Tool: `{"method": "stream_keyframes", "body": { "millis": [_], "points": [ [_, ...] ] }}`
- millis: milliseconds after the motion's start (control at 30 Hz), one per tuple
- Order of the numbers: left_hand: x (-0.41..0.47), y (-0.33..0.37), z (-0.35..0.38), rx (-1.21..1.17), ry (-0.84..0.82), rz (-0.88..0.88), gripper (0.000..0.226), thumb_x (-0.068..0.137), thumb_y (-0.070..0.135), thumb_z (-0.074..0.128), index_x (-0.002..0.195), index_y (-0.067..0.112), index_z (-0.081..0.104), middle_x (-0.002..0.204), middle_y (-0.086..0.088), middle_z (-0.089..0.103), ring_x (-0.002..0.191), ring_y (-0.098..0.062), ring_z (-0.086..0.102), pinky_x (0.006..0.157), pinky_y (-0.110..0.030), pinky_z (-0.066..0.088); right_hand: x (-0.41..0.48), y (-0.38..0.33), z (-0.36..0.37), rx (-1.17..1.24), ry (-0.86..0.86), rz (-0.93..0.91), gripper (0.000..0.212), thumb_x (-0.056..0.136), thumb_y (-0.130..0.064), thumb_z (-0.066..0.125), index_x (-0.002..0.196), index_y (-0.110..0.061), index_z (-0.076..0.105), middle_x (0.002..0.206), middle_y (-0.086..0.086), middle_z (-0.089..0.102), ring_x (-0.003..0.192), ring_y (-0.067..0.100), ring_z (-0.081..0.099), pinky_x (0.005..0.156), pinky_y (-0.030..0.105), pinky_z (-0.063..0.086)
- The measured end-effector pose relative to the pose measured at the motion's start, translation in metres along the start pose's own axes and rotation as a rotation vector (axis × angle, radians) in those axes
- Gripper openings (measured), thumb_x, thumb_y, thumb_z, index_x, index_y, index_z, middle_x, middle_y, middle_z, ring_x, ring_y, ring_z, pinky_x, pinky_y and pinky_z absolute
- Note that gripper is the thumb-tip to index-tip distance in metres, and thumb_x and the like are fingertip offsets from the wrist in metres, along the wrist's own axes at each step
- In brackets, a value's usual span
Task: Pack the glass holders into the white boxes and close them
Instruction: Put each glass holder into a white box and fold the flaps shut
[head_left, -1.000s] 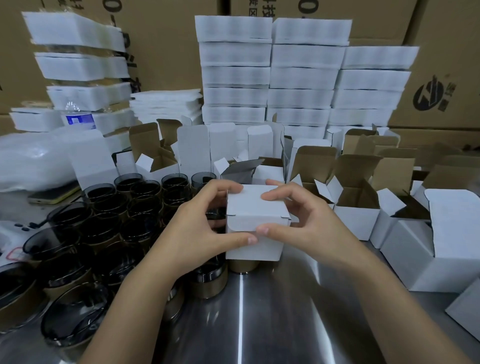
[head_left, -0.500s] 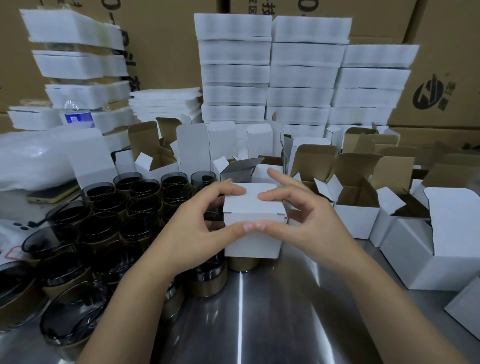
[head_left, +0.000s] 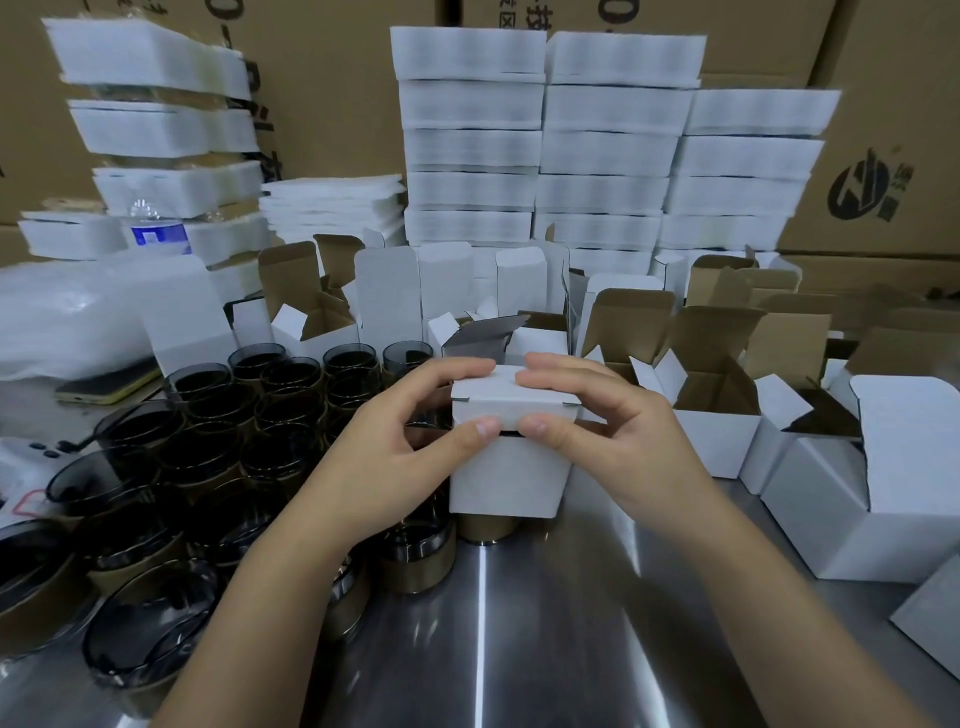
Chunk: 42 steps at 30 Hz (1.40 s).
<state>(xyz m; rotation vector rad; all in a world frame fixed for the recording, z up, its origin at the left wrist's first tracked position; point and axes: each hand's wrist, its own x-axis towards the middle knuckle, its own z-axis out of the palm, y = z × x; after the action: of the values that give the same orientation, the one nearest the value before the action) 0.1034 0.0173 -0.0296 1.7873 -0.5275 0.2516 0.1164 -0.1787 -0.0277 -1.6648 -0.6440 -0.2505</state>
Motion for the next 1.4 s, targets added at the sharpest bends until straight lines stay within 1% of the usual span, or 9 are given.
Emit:
{"method": "stream_keyframes", "body": {
  "millis": [167,500,633,800,933,1033,1200,1300,1400],
  "points": [
    [-0.0011,0.0002,-0.0017,0.069,0.003,-0.001,0.052,0.065,0.035,0.084,0.112,0.040,0.062,0.117,0.023,0.062,0.112,0.003,0.057,0.077,-0.008,0.048,-0.0003,-0.0006,-0.0012,0.025,-0.072,0.018,0.023,0.069,-0.036,0.069,0.090,-0.044,0.073,0.124,-0.016,0.057,0.114,-0.005,0.052,0.079,0.012,0.048],
    [0.0001,-0.0044,-0.0020,0.077,0.007,-0.008,0.046,0.065,0.044,0.084,0.107,0.044,0.065,0.126,0.024,0.057,0.118,-0.001,0.056,0.087,-0.023,0.054,-0.0012,-0.0029,-0.0034,0.013,-0.130,0.047,0.024,0.074,-0.032,0.066,0.097,-0.036,0.072,0.128,-0.016,0.055,0.115,-0.006,0.051,0.081,0.013,0.048],
    [0.0021,-0.0027,-0.0010,0.056,0.055,-0.006,0.034,0.071,0.058,0.057,0.102,0.047,0.066,0.119,0.028,0.061,0.112,0.003,0.057,0.088,-0.022,0.050,-0.0012,-0.0041,-0.0011,-0.018,-0.096,0.055,0.028,0.078,-0.055,0.052,0.093,-0.044,0.073,0.125,-0.022,0.057,0.118,-0.008,0.048,0.090,0.004,0.036],
    [0.0025,0.0005,0.0006,0.042,0.071,-0.036,0.033,0.075,0.055,0.053,0.100,0.042,0.069,0.110,0.025,0.065,0.106,-0.001,0.059,0.096,-0.043,0.051,-0.0001,-0.0018,0.0009,-0.023,-0.069,0.056,0.022,0.084,-0.041,0.054,0.099,-0.039,0.071,0.123,-0.018,0.059,0.116,-0.008,0.049,0.088,0.004,0.035],
    [0.0027,0.0009,0.0013,0.004,0.072,-0.051,0.024,0.080,0.038,0.058,0.100,0.037,0.070,0.115,0.022,0.065,0.107,0.002,0.060,0.098,-0.040,0.050,0.0003,-0.0012,-0.0005,-0.022,-0.062,0.072,0.020,0.088,-0.030,0.058,0.102,-0.039,0.068,0.120,-0.020,0.061,0.114,-0.008,0.051,0.086,0.005,0.038],
    [0.0024,0.0017,-0.0006,0.002,0.058,-0.052,0.024,0.079,0.038,0.058,0.098,0.039,0.072,0.113,0.021,0.066,0.107,0.004,0.059,0.099,-0.040,0.048,0.0002,-0.0025,0.0005,-0.030,-0.071,0.067,0.024,0.081,-0.037,0.054,0.099,-0.034,0.071,0.122,-0.017,0.059,0.114,-0.010,0.050,0.087,0.003,0.036],
    [0.0030,-0.0003,-0.0010,-0.005,0.031,0.002,0.021,0.079,0.037,0.061,0.096,0.043,0.071,0.112,0.027,0.066,0.126,0.006,0.046,0.103,-0.036,0.043,0.0018,0.0005,-0.0021,-0.039,-0.093,0.081,0.022,0.092,-0.019,0.054,0.101,-0.031,0.071,0.125,-0.016,0.058,0.116,-0.011,0.048,0.089,0.003,0.034],
    [0.0026,-0.0027,-0.0028,0.004,-0.005,0.006,0.031,0.067,0.042,0.077,0.097,0.046,0.070,0.125,0.019,0.061,0.122,0.006,0.049,0.093,-0.023,0.050,0.0029,0.0003,-0.0033,-0.059,-0.118,0.086,0.024,0.089,-0.033,0.049,0.104,-0.034,0.069,0.129,-0.018,0.056,0.120,-0.011,0.044,0.093,0.003,0.032],
    [0.0016,-0.0051,-0.0051,0.016,-0.048,0.013,0.046,0.060,0.033,0.088,0.098,0.046,0.069,0.130,0.017,0.056,0.121,0.001,0.053,0.090,-0.022,0.053,0.0030,0.0004,-0.0026,-0.099,-0.128,0.069,0.031,0.085,-0.043,0.044,0.107,-0.038,0.067,0.130,-0.020,0.054,0.122,-0.012,0.042,0.095,0.002,0.029]
  ]
}}
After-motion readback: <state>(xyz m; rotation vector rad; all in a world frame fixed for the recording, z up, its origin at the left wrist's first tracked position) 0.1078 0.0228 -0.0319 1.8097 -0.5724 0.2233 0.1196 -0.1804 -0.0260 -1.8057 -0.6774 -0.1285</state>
